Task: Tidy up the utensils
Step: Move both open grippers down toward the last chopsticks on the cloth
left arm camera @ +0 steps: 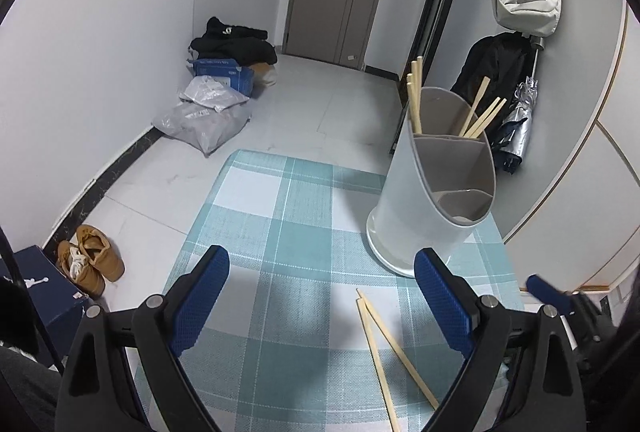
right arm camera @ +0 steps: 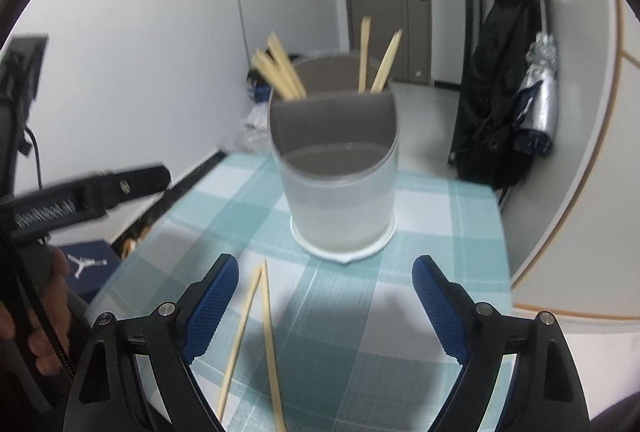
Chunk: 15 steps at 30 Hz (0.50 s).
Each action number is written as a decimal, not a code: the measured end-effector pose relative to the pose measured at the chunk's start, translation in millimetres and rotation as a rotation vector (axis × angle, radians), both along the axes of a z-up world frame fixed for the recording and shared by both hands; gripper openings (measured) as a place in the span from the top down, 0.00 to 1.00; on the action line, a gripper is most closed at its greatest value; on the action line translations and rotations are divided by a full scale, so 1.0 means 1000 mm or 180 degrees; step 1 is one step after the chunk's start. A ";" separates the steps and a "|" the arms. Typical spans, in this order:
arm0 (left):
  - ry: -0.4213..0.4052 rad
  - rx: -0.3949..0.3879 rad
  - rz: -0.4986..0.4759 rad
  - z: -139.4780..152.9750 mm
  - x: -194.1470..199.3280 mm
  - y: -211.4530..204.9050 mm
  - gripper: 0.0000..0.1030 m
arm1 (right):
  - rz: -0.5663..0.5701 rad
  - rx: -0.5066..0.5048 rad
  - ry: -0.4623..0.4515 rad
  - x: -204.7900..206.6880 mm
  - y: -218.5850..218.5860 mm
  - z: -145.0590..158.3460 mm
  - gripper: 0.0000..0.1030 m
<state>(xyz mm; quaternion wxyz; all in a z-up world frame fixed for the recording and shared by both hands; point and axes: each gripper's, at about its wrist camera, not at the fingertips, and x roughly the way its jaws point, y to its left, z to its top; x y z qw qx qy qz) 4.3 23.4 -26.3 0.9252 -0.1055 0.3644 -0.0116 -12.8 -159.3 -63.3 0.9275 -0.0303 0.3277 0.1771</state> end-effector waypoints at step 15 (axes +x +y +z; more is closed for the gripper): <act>0.0530 -0.0242 0.0289 -0.024 0.020 0.046 0.11 | 0.0366 -0.0527 0.0675 0.043 0.048 -0.050 0.28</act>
